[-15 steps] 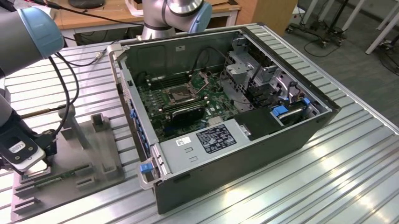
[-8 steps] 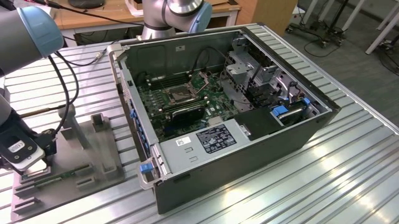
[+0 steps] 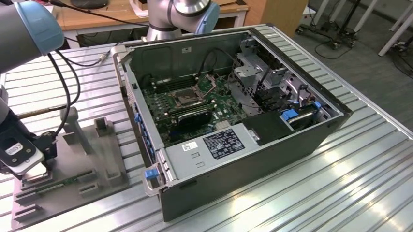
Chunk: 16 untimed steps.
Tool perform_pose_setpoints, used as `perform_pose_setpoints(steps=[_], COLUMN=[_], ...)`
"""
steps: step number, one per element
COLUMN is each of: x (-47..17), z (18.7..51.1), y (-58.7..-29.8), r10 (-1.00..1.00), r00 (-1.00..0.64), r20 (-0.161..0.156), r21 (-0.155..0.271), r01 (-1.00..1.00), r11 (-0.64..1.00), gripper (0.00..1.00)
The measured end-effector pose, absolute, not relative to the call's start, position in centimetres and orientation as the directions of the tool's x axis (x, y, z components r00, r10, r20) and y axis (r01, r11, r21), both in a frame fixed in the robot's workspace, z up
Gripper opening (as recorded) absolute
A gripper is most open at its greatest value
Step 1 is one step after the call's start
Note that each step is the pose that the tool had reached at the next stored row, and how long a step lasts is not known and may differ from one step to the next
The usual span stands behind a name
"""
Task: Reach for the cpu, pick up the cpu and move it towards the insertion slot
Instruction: 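Pick up the cpu and move it towards the insertion slot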
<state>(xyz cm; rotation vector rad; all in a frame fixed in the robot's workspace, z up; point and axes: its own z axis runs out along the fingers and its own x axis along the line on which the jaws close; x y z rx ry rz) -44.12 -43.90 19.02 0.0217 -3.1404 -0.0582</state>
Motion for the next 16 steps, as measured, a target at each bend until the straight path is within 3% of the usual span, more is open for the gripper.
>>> perform_pose_setpoints(steps=[16], x=[-44.12], z=[19.71], y=[-43.90], r10=[-0.014], r00=[-1.000], r20=[0.000], r21=[0.037], r01=[-0.014], r11=[0.999], gripper=[0.55])
